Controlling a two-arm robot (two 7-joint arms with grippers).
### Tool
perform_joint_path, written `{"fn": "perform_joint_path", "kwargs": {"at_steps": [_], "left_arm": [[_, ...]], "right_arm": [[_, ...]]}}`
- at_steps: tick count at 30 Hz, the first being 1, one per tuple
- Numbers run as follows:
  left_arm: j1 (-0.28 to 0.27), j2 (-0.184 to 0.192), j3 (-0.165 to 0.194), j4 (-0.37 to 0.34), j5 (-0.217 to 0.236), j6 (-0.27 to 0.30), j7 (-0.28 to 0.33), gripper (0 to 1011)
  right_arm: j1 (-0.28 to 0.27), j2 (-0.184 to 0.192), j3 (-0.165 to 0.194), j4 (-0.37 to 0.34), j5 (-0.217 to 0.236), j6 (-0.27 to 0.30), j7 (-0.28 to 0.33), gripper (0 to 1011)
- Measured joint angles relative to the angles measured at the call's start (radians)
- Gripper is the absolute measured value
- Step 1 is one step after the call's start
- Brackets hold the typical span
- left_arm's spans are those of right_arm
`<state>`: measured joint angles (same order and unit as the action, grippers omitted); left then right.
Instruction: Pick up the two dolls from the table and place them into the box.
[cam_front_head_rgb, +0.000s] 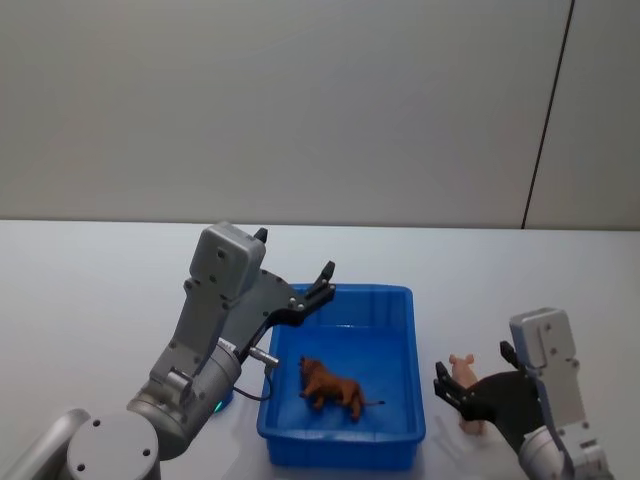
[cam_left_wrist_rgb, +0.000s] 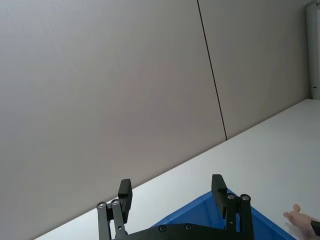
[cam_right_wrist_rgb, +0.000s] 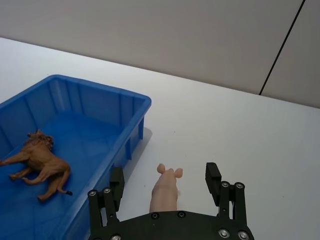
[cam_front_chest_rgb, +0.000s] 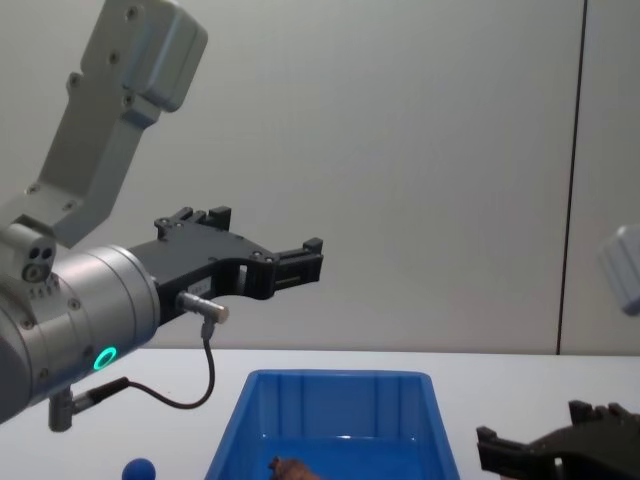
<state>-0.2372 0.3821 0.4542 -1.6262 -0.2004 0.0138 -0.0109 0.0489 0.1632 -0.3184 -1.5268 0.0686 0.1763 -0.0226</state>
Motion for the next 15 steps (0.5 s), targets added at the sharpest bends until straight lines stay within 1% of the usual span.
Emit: {"fn": "perform_joint_path", "kwargs": {"at_steps": [7, 15], "left_arm": [[0.000, 0.000, 0.000, 0.000, 0.000, 0.000, 0.000, 1001], [0.000, 0.000, 0.000, 0.000, 0.000, 0.000, 0.000, 1001]], "right_arm": [[-0.006, 0.001, 0.001, 0.018, 0.004, 0.013, 0.000, 1001], [0.001, -0.010, 0.002, 0.066, 0.010, 0.028, -0.001, 1001]]}}
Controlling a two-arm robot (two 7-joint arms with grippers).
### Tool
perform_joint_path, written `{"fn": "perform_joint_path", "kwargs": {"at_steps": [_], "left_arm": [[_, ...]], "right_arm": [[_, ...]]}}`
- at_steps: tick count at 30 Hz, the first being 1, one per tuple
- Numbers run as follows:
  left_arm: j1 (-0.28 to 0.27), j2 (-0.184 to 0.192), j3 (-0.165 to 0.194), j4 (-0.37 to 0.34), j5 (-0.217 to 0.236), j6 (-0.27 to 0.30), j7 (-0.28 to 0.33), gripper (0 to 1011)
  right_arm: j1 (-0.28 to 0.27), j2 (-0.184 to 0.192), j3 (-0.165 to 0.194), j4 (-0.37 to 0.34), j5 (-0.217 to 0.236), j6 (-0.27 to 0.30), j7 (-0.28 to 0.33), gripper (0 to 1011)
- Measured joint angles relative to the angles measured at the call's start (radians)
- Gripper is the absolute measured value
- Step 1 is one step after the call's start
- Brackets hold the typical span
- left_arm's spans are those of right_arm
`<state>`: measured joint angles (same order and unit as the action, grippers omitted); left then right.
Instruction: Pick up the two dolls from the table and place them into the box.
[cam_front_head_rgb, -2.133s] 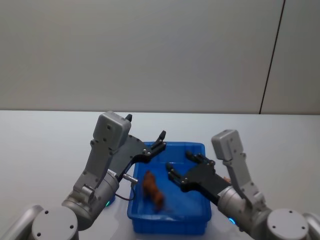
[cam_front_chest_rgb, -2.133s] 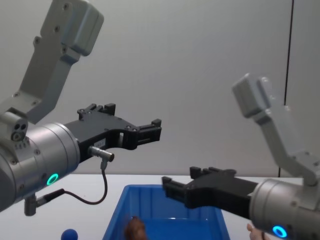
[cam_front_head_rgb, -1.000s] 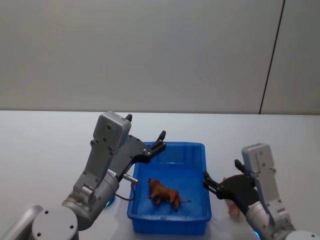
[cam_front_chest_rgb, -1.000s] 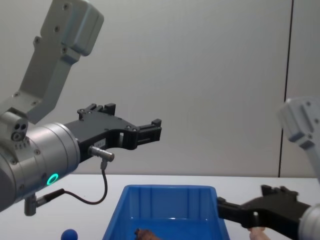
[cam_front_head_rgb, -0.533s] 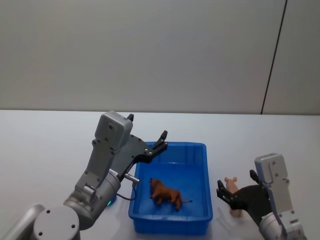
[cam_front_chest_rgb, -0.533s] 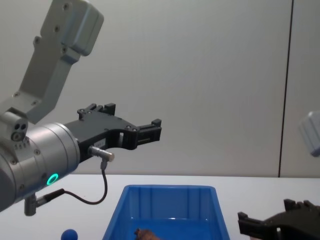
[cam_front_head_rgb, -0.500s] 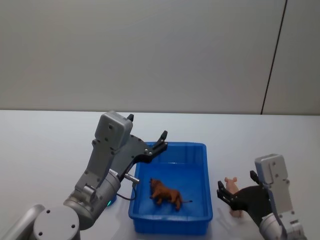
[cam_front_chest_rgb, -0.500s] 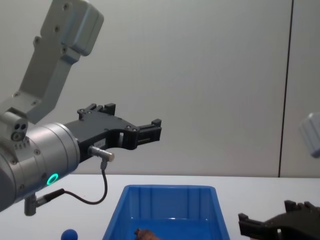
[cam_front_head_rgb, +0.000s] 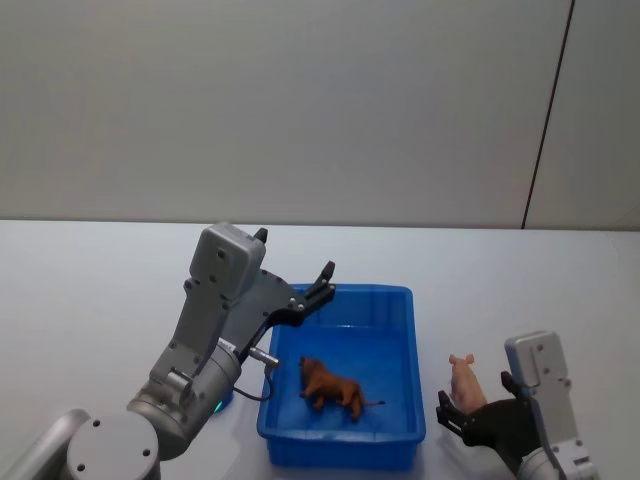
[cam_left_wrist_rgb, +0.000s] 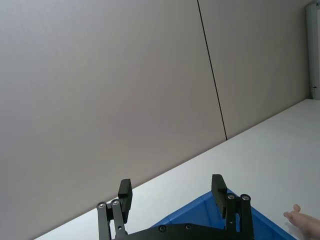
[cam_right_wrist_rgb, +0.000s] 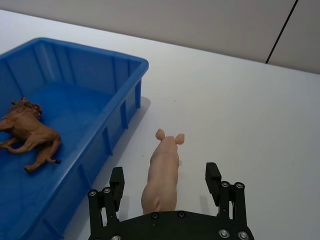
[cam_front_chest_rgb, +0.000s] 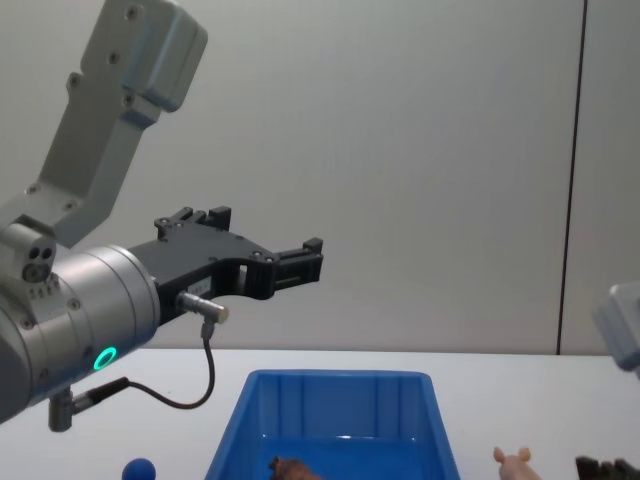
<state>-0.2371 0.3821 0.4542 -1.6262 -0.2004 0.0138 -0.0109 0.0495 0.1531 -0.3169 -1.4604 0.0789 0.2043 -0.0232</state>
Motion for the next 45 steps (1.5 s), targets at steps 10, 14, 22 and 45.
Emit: {"fn": "perform_joint_path", "kwargs": {"at_steps": [10, 14, 22, 45], "left_arm": [[0.000, 0.000, 0.000, 0.000, 0.000, 0.000, 0.000, 1001], [0.000, 0.000, 0.000, 0.000, 0.000, 0.000, 0.000, 1001], [0.000, 0.000, 0.000, 0.000, 0.000, 0.000, 0.000, 1001], [0.000, 0.000, 0.000, 0.000, 0.000, 0.000, 0.000, 1001]], "right_arm": [[0.019, -0.019, -0.002, 0.058, 0.013, -0.002, 0.003, 782], [0.029, -0.027, -0.002, 0.082, 0.020, -0.016, 0.010, 687], [0.042, -0.037, -0.001, 0.105, 0.030, -0.035, 0.015, 417], [0.048, -0.044, 0.006, 0.036, 0.022, -0.120, 0.027, 381]]}}
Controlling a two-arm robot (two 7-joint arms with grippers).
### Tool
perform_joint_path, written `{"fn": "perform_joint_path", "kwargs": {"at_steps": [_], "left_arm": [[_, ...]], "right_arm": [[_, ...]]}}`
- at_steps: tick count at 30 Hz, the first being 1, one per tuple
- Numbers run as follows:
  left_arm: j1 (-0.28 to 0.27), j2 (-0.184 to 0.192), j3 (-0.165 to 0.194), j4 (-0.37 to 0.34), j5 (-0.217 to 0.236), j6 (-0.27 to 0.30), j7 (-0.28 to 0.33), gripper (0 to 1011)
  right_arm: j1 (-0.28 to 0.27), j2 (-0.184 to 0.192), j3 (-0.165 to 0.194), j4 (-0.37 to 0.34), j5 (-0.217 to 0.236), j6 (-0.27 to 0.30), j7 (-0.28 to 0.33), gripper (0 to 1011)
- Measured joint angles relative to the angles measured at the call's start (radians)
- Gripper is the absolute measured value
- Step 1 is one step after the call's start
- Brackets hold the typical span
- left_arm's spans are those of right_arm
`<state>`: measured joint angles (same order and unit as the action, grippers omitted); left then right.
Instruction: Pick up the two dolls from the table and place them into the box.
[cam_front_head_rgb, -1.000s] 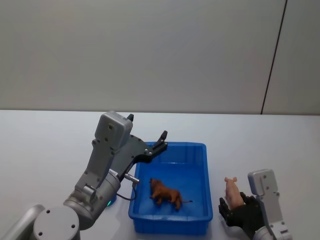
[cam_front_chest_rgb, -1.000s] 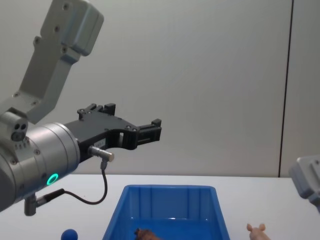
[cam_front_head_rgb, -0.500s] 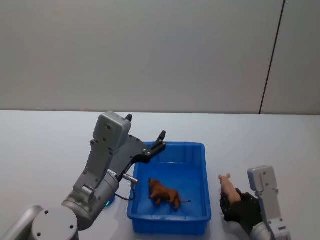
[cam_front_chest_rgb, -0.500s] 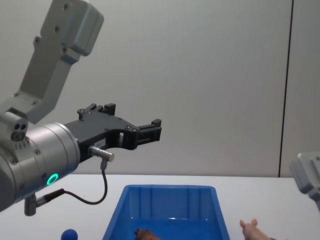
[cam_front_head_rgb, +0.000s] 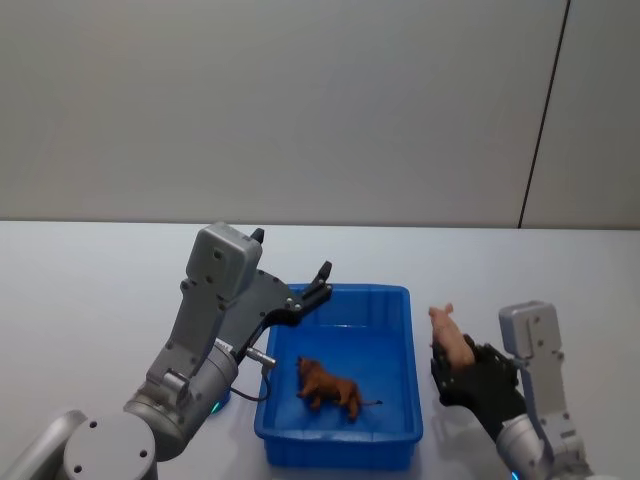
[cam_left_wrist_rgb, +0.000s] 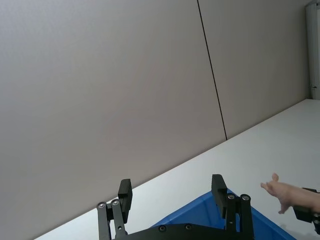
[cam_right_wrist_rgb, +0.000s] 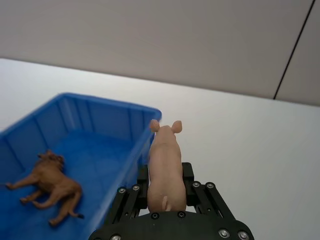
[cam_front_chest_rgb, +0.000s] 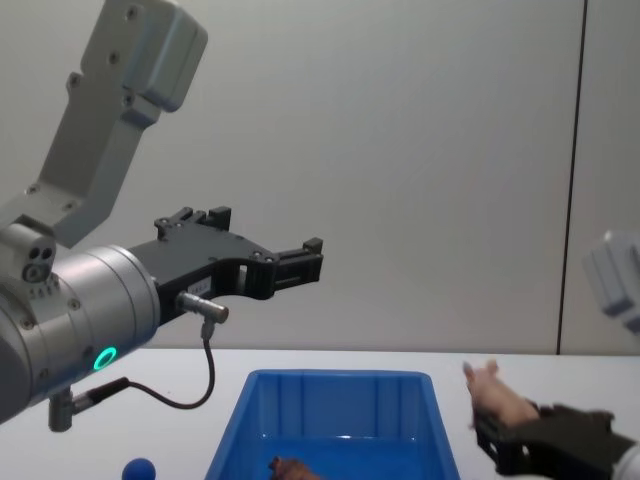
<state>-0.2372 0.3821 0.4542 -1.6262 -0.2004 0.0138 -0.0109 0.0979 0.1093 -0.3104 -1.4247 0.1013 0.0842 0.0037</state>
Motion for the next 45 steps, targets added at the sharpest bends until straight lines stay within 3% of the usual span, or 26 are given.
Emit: {"fn": "perform_joint_path", "kwargs": {"at_steps": [16, 25, 36, 45], "left_arm": [[0.000, 0.000, 0.000, 0.000, 0.000, 0.000, 0.000, 1002], [0.000, 0.000, 0.000, 0.000, 0.000, 0.000, 0.000, 1001], [0.000, 0.000, 0.000, 0.000, 0.000, 0.000, 0.000, 1001], [0.000, 0.000, 0.000, 0.000, 0.000, 0.000, 0.000, 1001]], "right_arm": [[0.048, -0.029, -0.022, -0.026, -0.011, -0.045, 0.160, 383], [0.091, -0.062, -0.038, 0.021, -0.010, -0.021, 0.221, 654], [0.109, -0.078, -0.041, 0.053, -0.006, 0.012, 0.179, 976], [0.088, -0.067, -0.027, 0.032, -0.004, 0.019, 0.091, 1001]]}}
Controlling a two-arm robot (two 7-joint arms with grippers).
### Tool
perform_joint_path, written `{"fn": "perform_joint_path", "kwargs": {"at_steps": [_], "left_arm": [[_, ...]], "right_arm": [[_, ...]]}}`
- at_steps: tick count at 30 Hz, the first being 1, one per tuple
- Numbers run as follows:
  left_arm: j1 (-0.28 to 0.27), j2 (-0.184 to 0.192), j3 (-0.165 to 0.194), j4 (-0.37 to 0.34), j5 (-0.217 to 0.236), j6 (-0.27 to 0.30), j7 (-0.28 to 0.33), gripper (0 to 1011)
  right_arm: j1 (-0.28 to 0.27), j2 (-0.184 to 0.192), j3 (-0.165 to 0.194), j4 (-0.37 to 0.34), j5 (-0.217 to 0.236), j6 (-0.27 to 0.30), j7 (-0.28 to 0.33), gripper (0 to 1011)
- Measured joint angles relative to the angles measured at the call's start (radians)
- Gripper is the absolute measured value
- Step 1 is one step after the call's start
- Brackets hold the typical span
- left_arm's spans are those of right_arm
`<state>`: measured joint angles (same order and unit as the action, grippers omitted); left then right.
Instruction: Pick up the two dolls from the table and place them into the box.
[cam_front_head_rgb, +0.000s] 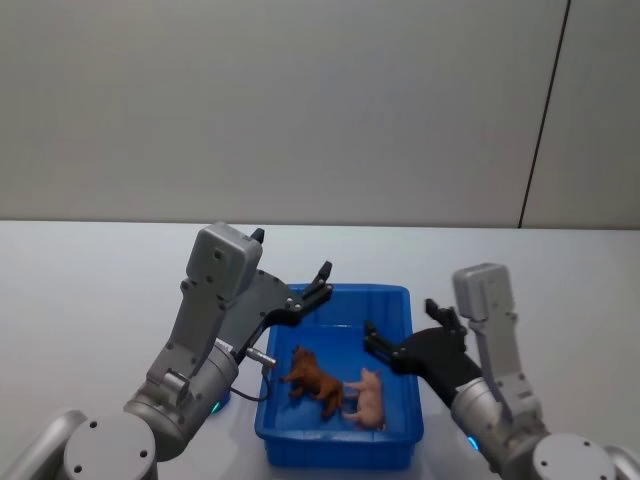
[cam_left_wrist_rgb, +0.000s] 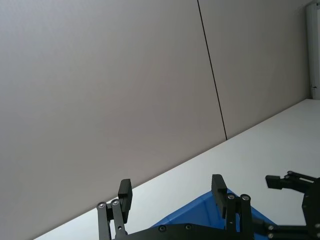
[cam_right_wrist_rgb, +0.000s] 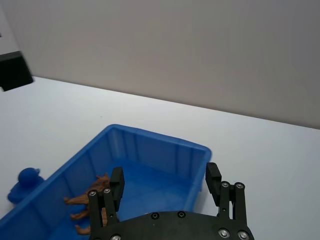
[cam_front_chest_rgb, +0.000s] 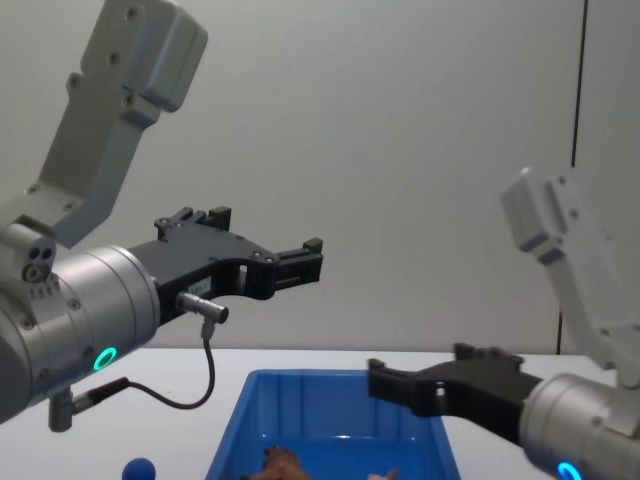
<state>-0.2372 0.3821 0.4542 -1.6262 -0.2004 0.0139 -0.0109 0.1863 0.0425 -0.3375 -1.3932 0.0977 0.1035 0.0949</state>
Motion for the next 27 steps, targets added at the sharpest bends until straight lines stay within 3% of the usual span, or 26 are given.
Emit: {"fn": "perform_joint_path", "kwargs": {"at_steps": [11, 27], "left_arm": [[0.000, 0.000, 0.000, 0.000, 0.000, 0.000, 0.000, 1001], [0.012, 0.010, -0.009, -0.006, -0.018, 0.017, 0.018, 1001]], "right_arm": [[-0.062, 0.043, 0.035, -0.076, 0.014, 0.000, -0.121, 1001], [-0.107, 0.075, 0.059, -0.129, 0.026, 0.003, -0.192, 1001]]}}
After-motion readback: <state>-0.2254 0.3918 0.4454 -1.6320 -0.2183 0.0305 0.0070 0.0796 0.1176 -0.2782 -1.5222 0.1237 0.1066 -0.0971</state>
